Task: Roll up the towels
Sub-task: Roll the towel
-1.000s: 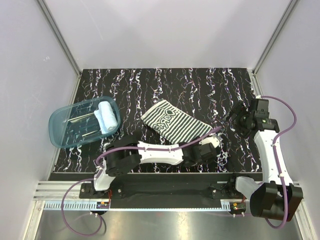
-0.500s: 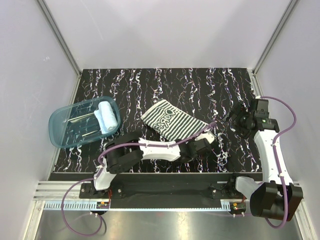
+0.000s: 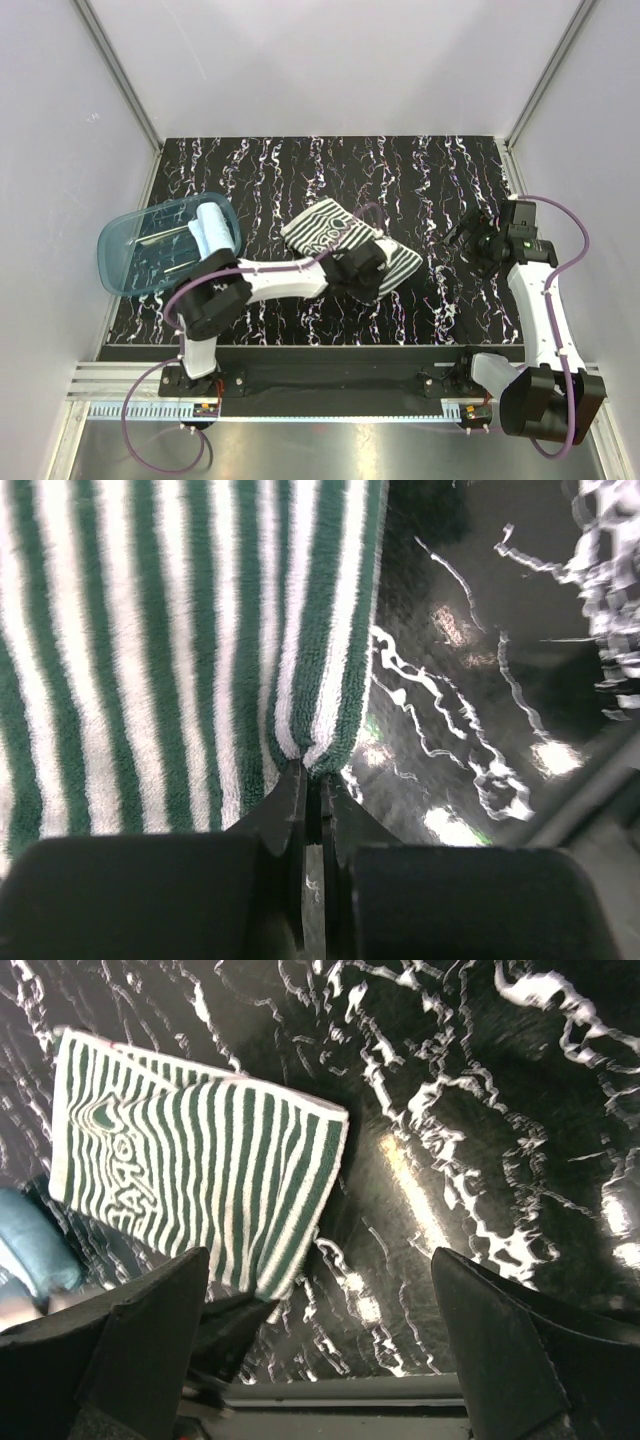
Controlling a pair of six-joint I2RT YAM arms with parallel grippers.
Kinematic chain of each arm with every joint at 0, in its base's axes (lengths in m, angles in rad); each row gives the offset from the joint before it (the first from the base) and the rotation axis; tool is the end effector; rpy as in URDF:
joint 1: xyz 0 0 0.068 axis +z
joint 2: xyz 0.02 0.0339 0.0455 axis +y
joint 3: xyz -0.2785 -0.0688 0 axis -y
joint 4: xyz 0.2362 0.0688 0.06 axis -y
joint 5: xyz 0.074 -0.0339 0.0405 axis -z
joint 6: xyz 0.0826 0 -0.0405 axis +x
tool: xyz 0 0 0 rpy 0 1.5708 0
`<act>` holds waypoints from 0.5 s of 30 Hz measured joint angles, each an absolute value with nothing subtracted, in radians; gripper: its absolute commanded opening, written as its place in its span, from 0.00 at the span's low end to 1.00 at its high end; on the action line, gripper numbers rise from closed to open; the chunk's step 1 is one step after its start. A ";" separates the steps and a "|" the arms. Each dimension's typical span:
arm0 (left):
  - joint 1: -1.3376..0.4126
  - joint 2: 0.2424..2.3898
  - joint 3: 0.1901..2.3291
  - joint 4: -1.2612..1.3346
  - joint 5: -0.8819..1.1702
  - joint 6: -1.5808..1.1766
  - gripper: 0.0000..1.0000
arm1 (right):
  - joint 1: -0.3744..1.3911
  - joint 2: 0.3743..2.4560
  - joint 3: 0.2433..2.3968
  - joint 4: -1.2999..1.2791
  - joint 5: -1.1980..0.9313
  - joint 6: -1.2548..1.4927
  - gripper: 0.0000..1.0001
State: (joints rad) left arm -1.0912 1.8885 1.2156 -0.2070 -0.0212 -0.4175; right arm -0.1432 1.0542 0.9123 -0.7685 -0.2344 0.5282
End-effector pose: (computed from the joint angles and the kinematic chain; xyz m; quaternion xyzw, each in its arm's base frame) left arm 0.1995 -0.3797 0.1571 0.3076 0.8892 -0.2246 0.2536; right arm 0.2199 -0.0123 0.2598 0.2737 0.8995 0.1702 0.2949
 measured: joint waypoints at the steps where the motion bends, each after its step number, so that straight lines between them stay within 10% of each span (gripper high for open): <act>1: -1.069 1.868 1.195 -0.195 0.019 -0.442 0.00 | -0.143 1.050 0.905 -0.766 -0.242 0.530 1.00; 15: -0.833 1.761 0.975 -0.025 0.352 -0.877 0.00 | -0.094 0.976 0.760 -0.582 -0.449 0.615 0.54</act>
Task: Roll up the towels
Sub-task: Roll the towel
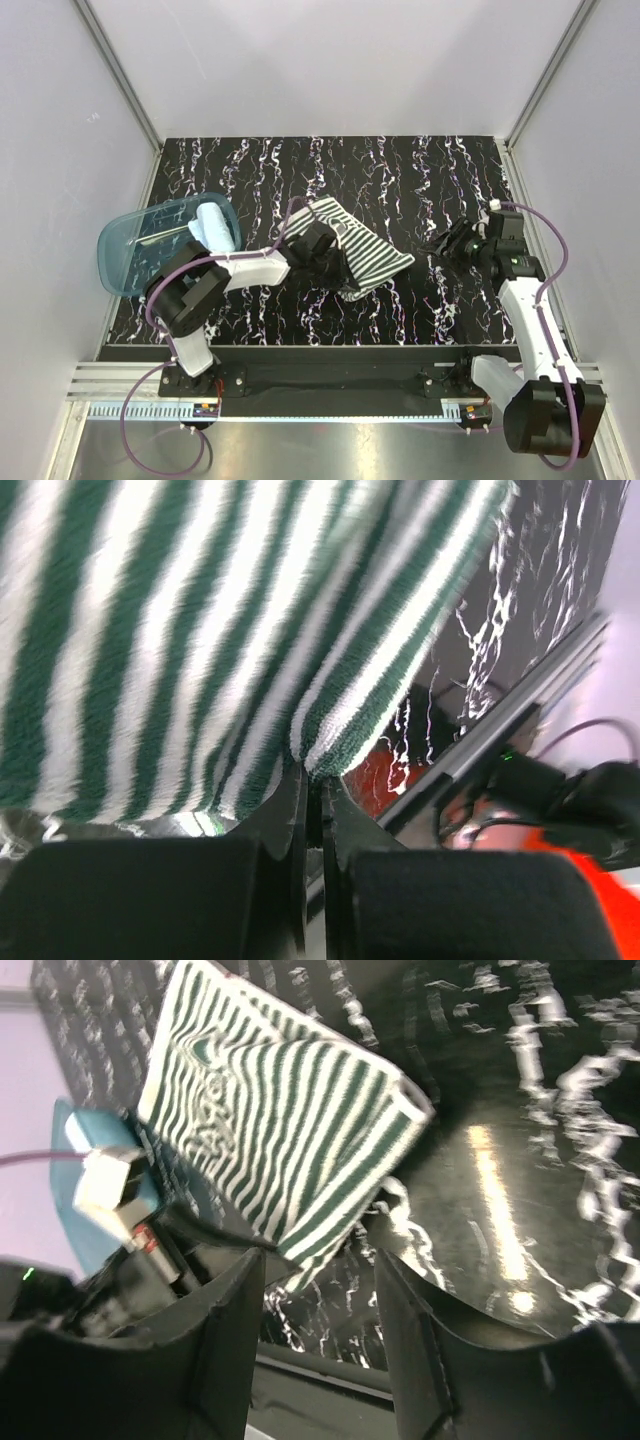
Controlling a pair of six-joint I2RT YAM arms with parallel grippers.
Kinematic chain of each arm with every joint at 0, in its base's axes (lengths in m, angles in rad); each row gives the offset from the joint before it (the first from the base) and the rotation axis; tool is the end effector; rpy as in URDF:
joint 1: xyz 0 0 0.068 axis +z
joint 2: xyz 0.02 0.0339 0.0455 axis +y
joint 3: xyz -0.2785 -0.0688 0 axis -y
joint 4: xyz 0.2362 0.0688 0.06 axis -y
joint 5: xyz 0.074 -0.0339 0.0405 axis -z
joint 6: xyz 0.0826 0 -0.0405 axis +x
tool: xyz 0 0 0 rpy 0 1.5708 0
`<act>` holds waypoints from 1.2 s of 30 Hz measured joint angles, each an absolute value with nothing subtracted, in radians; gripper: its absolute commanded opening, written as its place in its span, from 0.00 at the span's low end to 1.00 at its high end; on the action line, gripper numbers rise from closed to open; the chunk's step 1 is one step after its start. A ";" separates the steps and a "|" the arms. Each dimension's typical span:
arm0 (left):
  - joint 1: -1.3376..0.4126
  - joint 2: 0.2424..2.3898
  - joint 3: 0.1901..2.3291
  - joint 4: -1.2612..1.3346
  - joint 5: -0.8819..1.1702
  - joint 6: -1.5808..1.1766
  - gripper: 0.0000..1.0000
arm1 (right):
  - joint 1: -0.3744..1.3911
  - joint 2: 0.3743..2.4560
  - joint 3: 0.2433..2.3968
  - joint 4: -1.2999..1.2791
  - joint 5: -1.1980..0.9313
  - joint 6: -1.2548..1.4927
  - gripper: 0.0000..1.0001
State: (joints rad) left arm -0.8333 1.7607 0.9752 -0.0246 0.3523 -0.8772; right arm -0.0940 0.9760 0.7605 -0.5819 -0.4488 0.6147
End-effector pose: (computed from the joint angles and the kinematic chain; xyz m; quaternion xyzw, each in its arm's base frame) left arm 0.2388 -0.3052 0.1526 0.0450 0.9154 -0.3826 0.1170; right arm 0.2136 0.0159 0.2461 0.2346 0.8760 0.2938 0.3022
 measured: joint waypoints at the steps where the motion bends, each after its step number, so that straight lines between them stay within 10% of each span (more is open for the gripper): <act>1: -0.820 1.760 0.952 -0.009 0.366 -0.912 0.00 | -0.077 0.976 0.752 -0.559 -0.460 0.621 0.53; 14: -0.715 1.760 0.727 0.245 0.484 -1.242 0.00 | 0.132 1.214 0.589 -0.089 -0.590 0.777 0.26; 36: -0.675 1.816 0.717 0.329 0.573 -1.344 0.00 | 0.185 1.552 0.521 0.375 -0.650 0.837 0.21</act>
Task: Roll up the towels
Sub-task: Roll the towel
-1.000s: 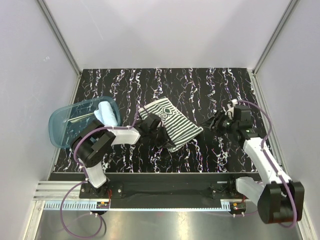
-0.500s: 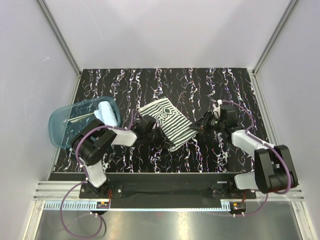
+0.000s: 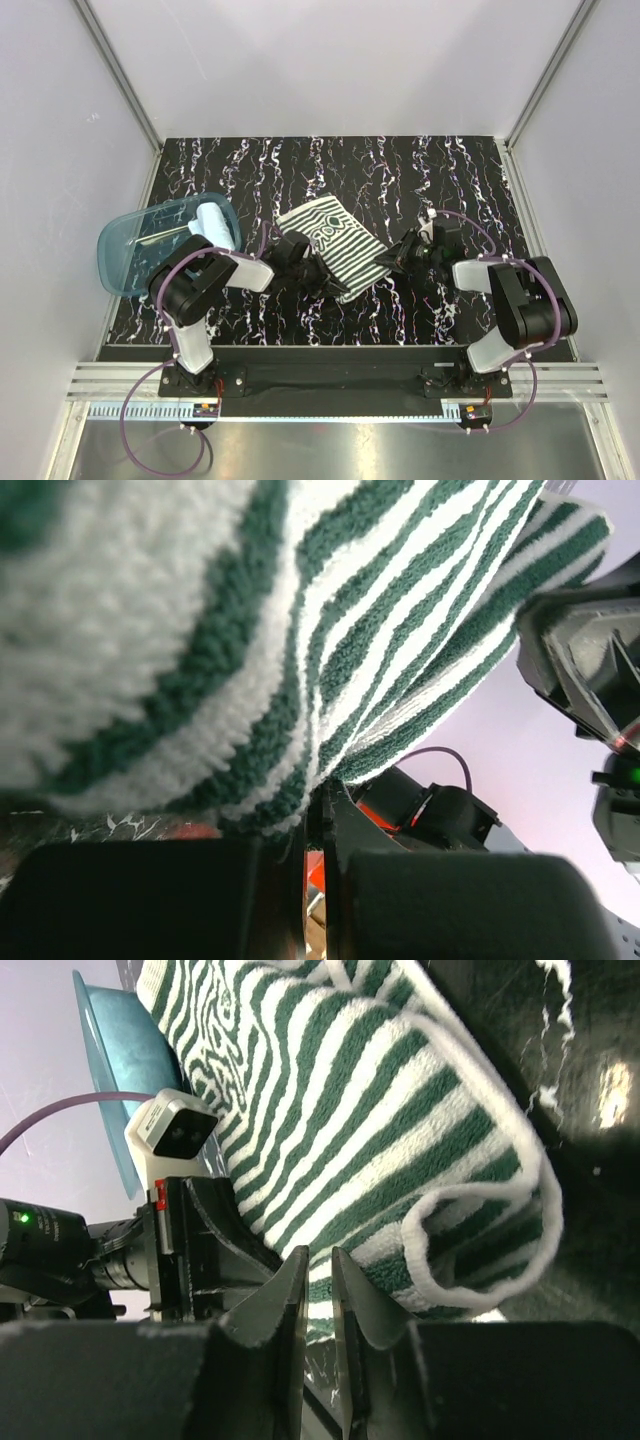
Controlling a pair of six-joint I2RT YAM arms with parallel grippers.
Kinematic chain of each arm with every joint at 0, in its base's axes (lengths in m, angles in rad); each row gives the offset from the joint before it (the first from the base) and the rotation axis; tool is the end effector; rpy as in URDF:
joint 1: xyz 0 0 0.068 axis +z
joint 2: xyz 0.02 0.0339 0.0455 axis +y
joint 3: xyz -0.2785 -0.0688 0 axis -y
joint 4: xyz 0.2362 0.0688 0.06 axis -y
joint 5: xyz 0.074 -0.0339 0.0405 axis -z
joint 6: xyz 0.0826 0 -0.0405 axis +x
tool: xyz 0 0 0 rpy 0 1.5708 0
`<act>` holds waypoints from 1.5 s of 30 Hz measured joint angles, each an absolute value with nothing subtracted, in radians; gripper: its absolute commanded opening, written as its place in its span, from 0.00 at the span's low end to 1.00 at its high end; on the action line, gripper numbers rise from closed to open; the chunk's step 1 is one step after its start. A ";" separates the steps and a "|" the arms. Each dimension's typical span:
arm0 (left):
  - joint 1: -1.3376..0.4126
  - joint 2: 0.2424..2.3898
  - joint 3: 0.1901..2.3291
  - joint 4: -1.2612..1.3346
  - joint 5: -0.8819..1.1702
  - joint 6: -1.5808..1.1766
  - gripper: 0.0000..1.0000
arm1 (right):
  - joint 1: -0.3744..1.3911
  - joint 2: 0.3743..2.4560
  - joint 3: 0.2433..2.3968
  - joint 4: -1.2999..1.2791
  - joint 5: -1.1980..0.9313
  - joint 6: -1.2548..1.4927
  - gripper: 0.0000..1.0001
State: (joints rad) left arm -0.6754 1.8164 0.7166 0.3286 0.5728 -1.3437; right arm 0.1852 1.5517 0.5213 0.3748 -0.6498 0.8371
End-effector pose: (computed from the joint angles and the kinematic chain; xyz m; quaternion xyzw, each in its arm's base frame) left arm 0.2461 -0.2545 0.1004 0.1859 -0.8708 0.4546 0.0216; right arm 0.2841 0.1041 0.1351 0.1386 0.8506 0.4546 0.2251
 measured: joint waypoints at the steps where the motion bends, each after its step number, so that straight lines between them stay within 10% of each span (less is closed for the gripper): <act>1: -0.673 1.817 0.714 0.334 0.576 -1.346 0.00 | 0.185 1.567 0.521 0.397 -0.651 0.838 0.20; 14: -0.636 1.829 0.654 0.439 0.626 -1.400 0.00 | 0.185 1.838 0.520 0.749 -0.707 0.888 0.17; 27: -0.627 1.725 0.698 0.199 0.567 -1.266 0.54 | 0.185 1.898 0.506 0.894 -0.724 0.910 0.15; 36: -0.663 1.608 0.907 -0.282 0.262 -0.962 0.54 | 0.186 1.899 0.506 0.893 -0.724 0.902 0.15; 45: -1.055 1.601 1.330 -0.480 -0.129 -0.503 0.48 | 0.186 1.899 0.506 0.892 -0.723 0.894 0.13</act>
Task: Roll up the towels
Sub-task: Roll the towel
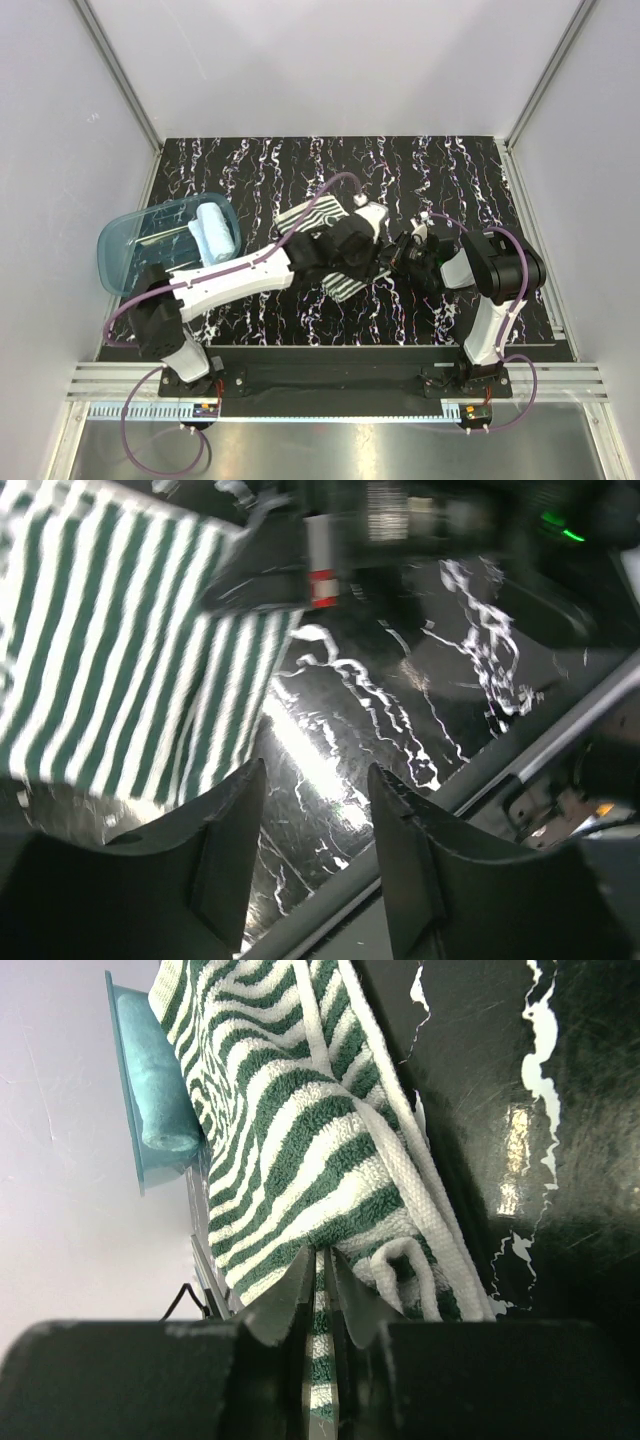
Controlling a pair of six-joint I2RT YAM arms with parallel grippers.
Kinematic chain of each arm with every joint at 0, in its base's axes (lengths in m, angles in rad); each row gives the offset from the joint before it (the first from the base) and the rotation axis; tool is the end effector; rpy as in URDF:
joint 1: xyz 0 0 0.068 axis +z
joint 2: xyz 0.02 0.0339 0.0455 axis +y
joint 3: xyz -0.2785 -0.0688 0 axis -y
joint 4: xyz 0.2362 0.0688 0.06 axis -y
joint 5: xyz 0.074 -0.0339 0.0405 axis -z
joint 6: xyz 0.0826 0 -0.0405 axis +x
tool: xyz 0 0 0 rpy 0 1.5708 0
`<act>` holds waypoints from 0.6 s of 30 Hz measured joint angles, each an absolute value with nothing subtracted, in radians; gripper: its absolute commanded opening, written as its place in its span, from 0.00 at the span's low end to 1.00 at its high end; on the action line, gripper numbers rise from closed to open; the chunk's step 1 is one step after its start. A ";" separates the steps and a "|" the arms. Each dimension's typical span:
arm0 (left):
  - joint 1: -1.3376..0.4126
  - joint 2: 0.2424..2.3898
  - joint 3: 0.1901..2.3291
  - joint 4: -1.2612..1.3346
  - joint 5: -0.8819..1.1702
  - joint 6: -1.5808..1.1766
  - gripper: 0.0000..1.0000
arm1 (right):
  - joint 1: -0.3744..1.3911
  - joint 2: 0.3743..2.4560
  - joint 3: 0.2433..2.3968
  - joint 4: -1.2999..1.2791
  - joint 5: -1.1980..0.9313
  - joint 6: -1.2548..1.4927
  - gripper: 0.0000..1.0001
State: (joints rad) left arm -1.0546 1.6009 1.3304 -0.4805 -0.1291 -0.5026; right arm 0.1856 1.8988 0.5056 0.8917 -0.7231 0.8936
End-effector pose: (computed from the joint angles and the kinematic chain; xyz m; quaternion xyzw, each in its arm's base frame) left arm 0.1998 -0.3305 0.2802 0.2247 0.8876 -0.2372 0.3247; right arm 0.3139 0.1146 0.0899 0.1099 0.8174 0.5060 0.2525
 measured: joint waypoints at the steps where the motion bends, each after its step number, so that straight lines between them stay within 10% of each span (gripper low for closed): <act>1: -1.074 1.612 1.346 -0.480 -0.136 -0.469 0.48 | 0.186 1.899 0.506 0.892 -0.723 0.894 0.13; 18: -1.107 1.831 1.337 -0.490 -0.228 -0.310 0.48 | 0.185 1.902 0.514 0.873 -0.724 0.891 0.12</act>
State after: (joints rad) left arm -1.1072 1.8309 1.3369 -0.4896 -0.2283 -0.3103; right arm 0.1852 1.9022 0.5144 0.8734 -0.7242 0.8909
